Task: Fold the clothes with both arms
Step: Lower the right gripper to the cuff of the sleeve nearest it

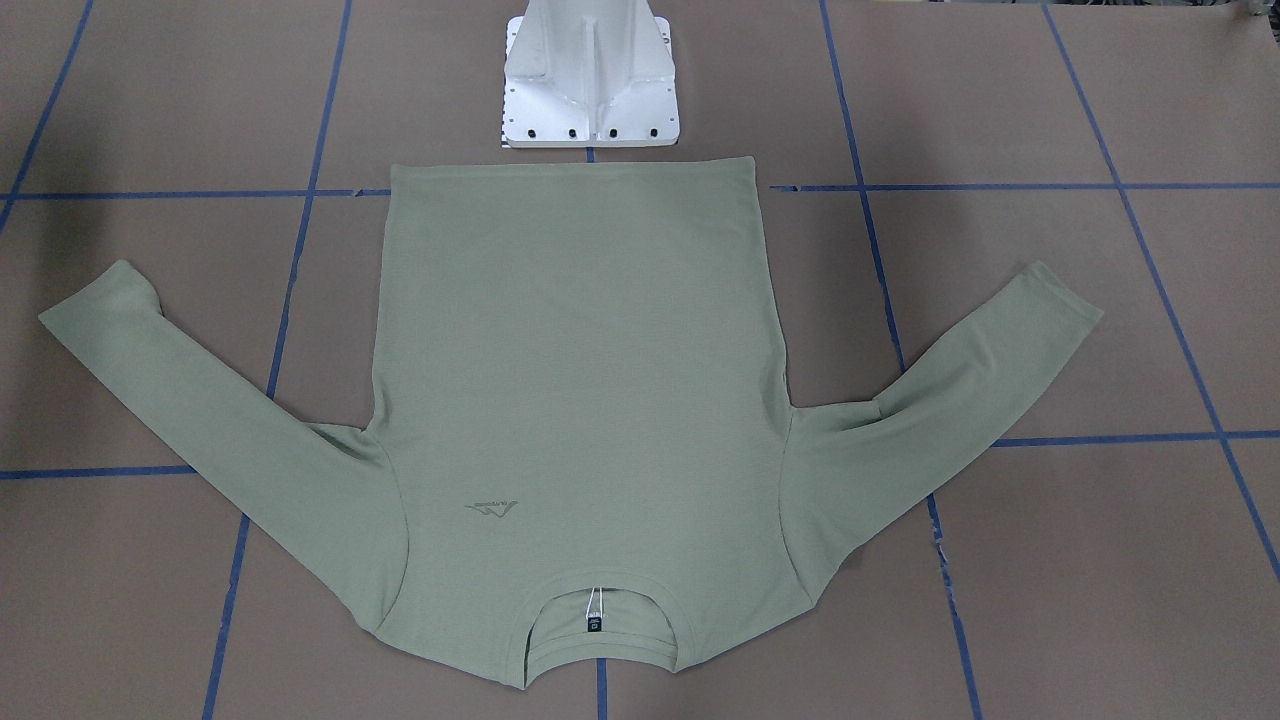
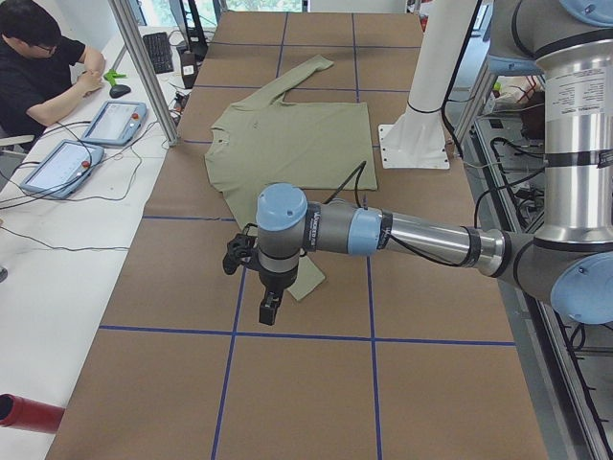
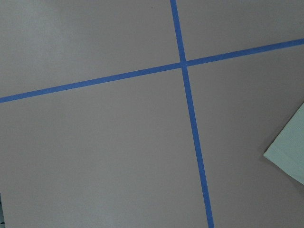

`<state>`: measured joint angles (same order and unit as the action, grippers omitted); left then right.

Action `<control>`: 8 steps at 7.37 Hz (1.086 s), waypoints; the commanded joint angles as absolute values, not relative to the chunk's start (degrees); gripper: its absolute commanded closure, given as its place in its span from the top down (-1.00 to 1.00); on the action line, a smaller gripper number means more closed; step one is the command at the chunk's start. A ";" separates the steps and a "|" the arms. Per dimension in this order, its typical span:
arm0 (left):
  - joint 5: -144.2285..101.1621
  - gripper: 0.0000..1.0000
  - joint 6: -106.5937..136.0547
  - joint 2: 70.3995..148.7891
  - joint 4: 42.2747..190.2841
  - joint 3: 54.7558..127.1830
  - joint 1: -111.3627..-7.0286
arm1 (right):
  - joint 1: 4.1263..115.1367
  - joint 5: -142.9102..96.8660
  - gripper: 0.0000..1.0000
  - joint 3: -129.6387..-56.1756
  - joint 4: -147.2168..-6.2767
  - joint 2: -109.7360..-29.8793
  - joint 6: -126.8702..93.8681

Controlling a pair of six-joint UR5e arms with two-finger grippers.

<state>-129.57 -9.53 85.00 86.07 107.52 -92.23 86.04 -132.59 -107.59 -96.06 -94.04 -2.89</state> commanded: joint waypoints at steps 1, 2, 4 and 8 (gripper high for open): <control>-129.64 1.00 -9.23 88.49 90.66 106.36 -92.37 | 80.01 -132.36 1.00 -107.84 -94.50 -92.11 -10.07; -129.64 1.00 -9.05 87.98 94.53 106.26 -92.37 | 77.20 -132.19 1.00 -107.15 -86.30 -93.41 -18.03; -129.99 1.00 -9.14 87.71 94.92 106.00 -92.37 | 67.38 -125.46 1.00 -105.92 -67.85 -98.75 -35.18; -130.25 1.00 -9.32 87.71 95.01 105.82 -92.37 | 61.36 -123.75 0.98 -90.21 -35.51 -101.95 -51.53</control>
